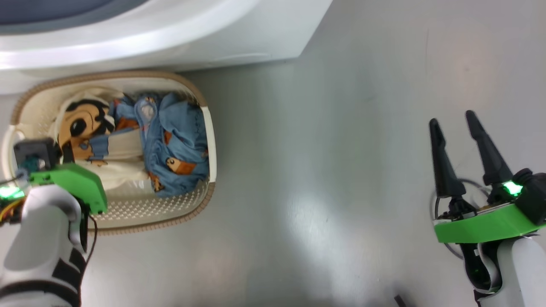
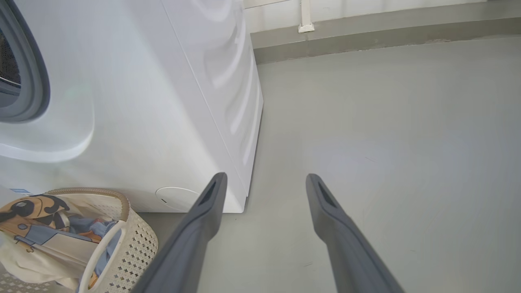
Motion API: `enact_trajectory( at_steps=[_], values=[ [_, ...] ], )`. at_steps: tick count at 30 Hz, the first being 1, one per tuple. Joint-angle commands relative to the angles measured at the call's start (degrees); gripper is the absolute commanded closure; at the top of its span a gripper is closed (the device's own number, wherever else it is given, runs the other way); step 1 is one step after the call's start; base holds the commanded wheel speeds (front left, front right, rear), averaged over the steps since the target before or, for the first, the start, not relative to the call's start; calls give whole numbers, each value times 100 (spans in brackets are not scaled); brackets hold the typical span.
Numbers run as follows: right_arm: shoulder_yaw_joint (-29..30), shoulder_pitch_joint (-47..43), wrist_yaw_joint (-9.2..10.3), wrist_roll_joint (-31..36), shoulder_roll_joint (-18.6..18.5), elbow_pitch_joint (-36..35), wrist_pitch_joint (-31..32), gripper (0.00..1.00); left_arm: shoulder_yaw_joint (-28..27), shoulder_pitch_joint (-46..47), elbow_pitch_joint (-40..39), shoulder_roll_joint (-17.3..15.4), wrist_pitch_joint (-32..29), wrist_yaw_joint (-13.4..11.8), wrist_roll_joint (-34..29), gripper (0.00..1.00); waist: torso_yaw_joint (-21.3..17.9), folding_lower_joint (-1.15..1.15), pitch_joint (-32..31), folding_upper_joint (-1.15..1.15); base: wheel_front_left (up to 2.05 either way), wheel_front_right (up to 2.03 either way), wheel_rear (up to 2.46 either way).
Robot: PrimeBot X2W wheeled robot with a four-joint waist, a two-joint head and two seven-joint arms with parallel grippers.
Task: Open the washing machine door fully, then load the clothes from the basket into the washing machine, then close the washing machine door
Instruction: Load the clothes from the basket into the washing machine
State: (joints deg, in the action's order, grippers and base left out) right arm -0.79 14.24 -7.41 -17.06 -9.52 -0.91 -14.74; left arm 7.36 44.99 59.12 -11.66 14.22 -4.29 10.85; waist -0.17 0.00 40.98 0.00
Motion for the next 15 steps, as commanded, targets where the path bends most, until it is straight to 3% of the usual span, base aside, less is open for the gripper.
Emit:
enact_trajectory(
  at_steps=[1,15],
  values=[
    [-161,-187,-8,-35,3,-74,-26,0,-197,-351,-240,-272,76,-51,27,100,34,0,-387,0,0,0,0],
    [-313,-465,-8,-44,65,145,-26,0,-610,-1678,-2179,-71,77,-221,-3,100,94,0,-1323,0,0,0,0]
  ],
)
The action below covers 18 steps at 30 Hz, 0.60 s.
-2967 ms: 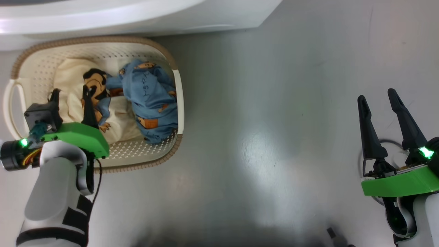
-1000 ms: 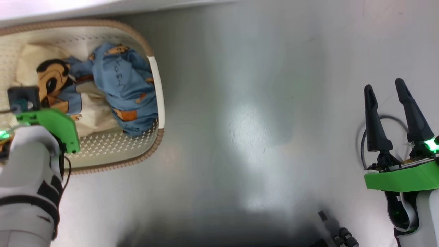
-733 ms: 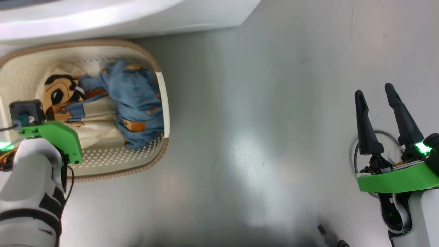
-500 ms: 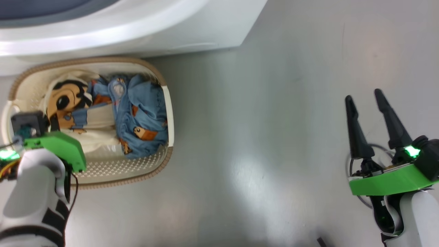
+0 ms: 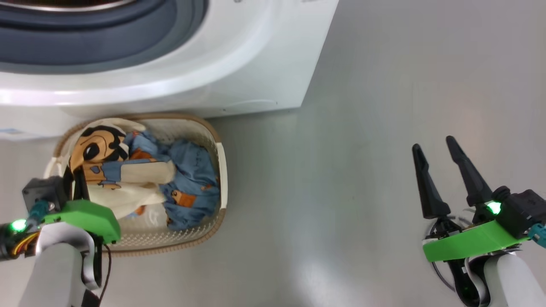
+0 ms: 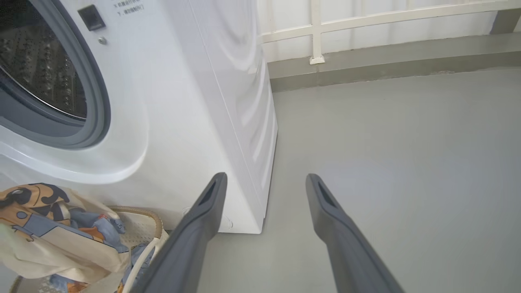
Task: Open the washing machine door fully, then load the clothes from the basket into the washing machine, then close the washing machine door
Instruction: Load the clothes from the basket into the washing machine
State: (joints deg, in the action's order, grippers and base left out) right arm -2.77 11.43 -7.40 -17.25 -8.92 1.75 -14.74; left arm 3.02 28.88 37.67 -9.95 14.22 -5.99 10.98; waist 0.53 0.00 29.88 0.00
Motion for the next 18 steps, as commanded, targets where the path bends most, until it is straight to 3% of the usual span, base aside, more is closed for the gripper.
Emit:
enact_trajectory(
  at_steps=[1,18],
  values=[
    [-129,-209,-9,-25,12,-102,-26,0,-207,-150,-182,-231,77,-58,-22,100,24,0,-277,0,0,0,0],
    [-238,-507,-9,6,142,64,-26,0,-591,-1376,-2493,84,77,-237,-119,100,-90,0,-1319,0,0,0,0]
  ],
)
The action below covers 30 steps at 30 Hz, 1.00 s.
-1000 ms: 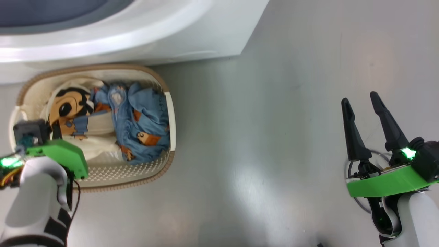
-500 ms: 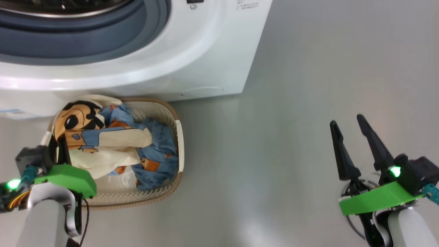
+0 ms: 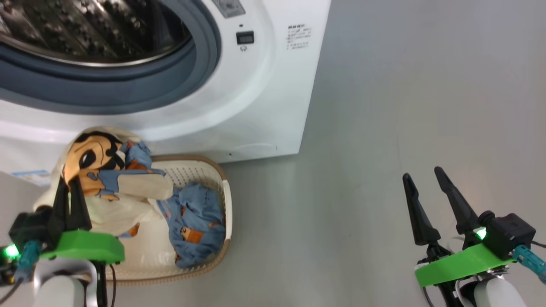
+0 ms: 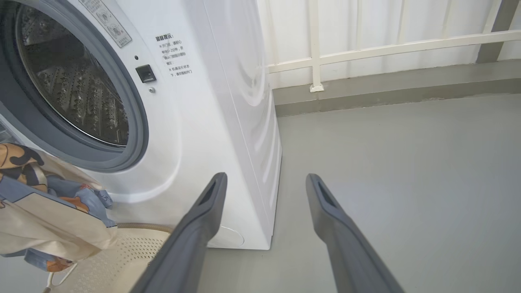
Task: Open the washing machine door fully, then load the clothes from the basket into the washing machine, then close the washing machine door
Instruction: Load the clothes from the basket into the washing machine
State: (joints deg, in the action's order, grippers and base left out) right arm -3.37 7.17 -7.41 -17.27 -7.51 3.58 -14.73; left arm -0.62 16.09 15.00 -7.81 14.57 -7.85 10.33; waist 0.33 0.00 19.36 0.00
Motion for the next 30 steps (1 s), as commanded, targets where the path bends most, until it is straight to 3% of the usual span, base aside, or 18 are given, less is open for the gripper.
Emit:
enact_trajectory(
  at_steps=[1,11,21,30],
  values=[
    [-193,-97,-8,15,12,-118,-27,0,-245,-177,-330,-118,42,-52,-57,100,-91,0,-342,0,0,0,0],
    [-291,-340,-8,93,59,-89,-27,0,-411,-1147,-1232,43,42,-75,-28,100,-303,0,-1090,0,0,0,0],
    [-388,-677,-8,121,78,-18,-27,0,-532,-1936,-1611,117,42,-169,23,100,-397,0,-1723,0,0,0,0],
    [-437,-847,-8,146,96,-46,-27,0,-589,-2434,-1779,177,42,-232,108,100,-421,0,-1930,0,0,0,0]
  ],
)
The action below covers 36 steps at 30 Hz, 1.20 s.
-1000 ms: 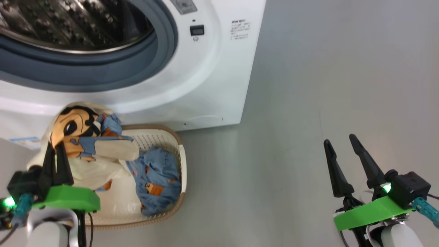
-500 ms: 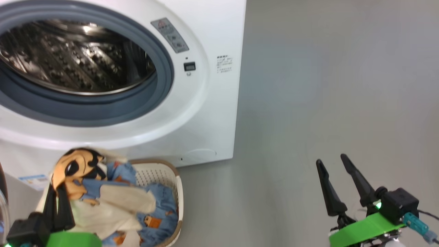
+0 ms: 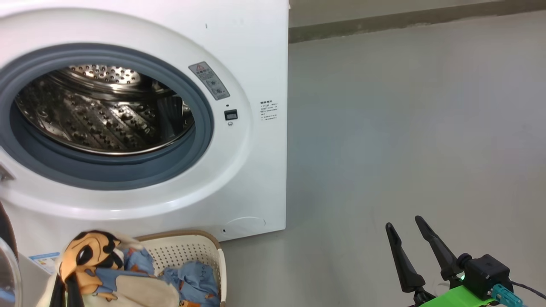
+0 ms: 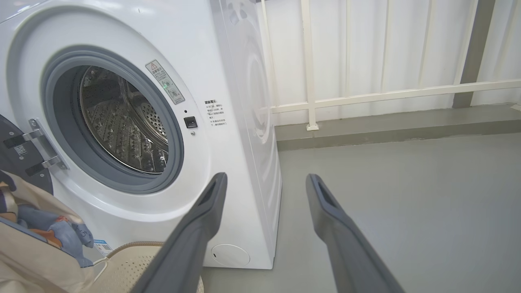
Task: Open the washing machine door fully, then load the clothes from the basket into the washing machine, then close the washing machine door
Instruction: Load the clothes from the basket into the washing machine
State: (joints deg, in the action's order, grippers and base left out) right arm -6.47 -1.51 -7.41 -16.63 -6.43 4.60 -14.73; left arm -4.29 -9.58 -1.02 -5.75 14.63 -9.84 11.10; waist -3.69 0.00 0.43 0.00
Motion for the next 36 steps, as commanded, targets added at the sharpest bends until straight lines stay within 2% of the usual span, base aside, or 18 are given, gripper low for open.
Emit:
enact_trajectory(
  at_steps=[1,19,36],
  values=[
    [-123,14,-8,89,-12,-157,-27,0,-233,94,-188,-23,37,-40,41,100,-21,0,-41,0,0,0,0],
    [-70,23,-8,136,-29,-216,-27,0,-144,156,-143,25,37,-39,80,100,28,0,148,0,0,0,0],
    [55,399,-8,98,-153,-449,-27,0,-25,1661,453,34,37,243,103,100,176,0,1436,0,0,0,0]
  ],
)
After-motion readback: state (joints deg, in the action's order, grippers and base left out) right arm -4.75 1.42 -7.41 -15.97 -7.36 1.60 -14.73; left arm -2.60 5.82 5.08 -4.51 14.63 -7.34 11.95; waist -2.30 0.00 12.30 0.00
